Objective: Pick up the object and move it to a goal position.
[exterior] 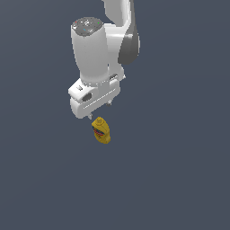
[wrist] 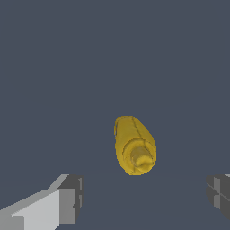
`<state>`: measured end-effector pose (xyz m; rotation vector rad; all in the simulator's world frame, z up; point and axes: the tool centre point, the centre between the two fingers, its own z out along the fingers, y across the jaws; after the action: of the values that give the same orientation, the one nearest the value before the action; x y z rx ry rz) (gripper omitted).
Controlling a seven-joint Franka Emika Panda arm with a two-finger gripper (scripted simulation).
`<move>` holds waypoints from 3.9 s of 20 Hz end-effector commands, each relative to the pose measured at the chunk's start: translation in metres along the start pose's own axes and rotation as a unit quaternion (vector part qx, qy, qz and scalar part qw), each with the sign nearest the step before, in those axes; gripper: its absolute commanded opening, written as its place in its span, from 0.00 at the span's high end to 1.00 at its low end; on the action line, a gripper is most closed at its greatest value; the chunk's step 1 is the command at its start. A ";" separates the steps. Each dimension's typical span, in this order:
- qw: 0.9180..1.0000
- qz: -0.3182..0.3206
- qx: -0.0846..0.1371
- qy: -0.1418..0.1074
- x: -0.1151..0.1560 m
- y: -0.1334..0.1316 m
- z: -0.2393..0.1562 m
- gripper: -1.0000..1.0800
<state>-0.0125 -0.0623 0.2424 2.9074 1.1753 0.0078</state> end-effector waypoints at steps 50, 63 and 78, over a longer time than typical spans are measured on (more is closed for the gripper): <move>0.997 -0.071 0.003 -0.001 -0.002 0.008 0.060 1.00; 0.997 -0.071 0.003 -0.001 0.011 -0.004 -0.036 1.00; 0.997 -0.071 0.003 -0.001 0.034 -0.021 -0.192 1.00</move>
<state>-0.0045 -0.0253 0.4154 2.8240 1.3828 -0.0102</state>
